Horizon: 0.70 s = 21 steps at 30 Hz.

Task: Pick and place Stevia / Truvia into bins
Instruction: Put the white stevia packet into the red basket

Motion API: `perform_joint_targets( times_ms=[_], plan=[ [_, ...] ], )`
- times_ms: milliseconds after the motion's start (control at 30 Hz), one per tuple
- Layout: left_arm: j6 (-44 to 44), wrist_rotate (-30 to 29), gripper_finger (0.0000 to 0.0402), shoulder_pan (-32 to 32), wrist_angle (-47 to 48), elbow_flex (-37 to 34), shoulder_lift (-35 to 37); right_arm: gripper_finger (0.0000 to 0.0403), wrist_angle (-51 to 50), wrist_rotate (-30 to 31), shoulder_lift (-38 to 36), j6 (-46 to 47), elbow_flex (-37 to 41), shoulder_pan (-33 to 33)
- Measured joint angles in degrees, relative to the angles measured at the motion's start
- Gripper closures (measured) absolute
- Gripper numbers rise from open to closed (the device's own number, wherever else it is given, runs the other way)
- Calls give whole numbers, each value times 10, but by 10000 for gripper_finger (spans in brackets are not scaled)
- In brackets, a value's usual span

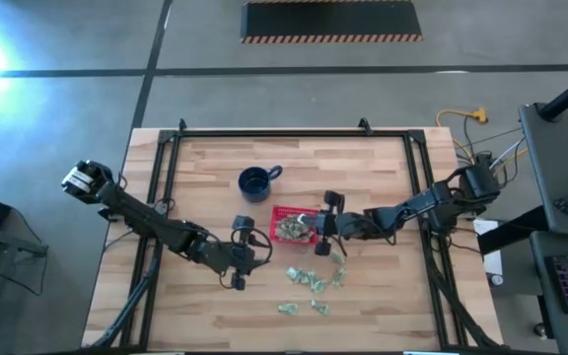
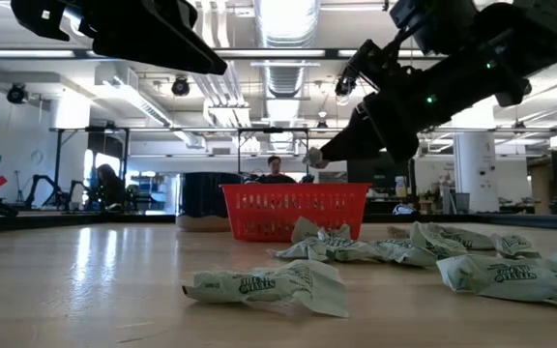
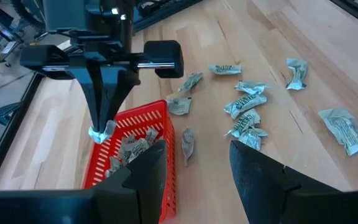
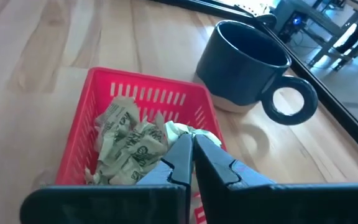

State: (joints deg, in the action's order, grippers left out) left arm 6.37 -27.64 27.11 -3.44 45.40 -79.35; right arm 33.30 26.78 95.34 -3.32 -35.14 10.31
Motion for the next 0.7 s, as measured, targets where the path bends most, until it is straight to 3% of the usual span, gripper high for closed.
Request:
perform_joint_targets(
  times_ms=[700],
  plan=[
    [0,2,241,0,0,-1,0,270,-9,-3,-24,-29,3,2]
  ],
)
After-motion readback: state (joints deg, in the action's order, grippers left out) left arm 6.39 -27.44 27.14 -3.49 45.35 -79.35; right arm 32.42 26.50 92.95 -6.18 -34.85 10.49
